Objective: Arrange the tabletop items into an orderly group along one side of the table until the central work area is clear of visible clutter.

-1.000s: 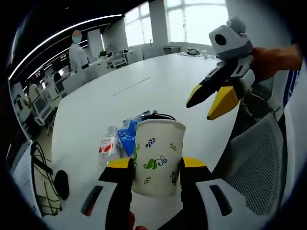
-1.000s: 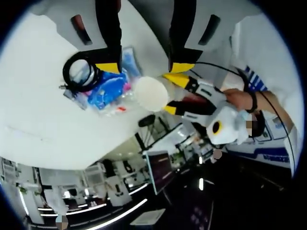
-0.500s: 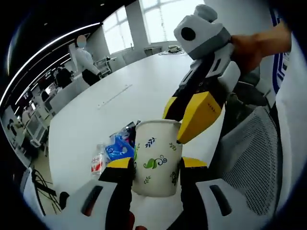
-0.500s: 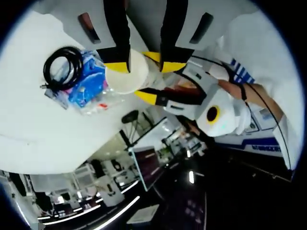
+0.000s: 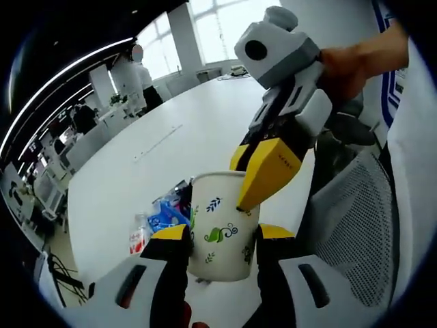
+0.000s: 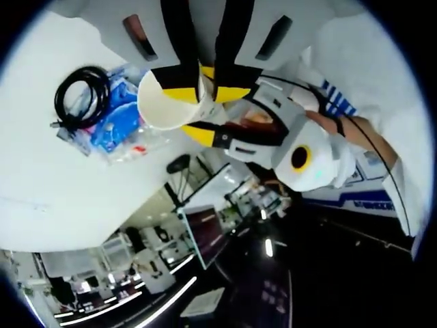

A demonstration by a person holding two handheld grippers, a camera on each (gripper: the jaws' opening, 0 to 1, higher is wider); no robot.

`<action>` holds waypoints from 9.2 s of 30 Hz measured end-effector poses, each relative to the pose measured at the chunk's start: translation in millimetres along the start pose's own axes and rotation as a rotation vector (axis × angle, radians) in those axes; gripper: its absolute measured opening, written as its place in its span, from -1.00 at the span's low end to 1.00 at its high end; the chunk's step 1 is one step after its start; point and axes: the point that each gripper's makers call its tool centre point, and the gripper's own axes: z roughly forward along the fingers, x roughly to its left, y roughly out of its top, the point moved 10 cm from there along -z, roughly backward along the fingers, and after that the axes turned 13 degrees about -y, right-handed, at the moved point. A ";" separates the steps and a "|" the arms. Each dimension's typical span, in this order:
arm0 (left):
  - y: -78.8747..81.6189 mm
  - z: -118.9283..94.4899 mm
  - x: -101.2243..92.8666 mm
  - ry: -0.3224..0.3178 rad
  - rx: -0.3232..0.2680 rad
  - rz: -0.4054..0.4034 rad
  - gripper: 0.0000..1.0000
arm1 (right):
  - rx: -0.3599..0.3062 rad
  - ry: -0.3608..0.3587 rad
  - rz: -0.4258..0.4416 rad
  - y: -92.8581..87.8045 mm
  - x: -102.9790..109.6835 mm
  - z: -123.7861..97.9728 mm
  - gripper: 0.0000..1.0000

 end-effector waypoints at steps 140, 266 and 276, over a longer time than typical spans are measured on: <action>-100.7 -118.2 32.6 0.420 -0.206 -0.556 -0.13 | 0.414 -0.216 -0.828 116.3 -87.8 255.5 -0.84; -59.2 -9.4 120.1 0.213 -0.139 -0.549 -0.18 | 0.005 -0.567 -0.172 -17.1 -94.7 -73.9 -0.38; -61.1 10.4 141.3 0.200 -0.076 -0.559 -0.18 | 0.004 -0.567 -0.156 -29.0 -78.8 -80.7 -0.33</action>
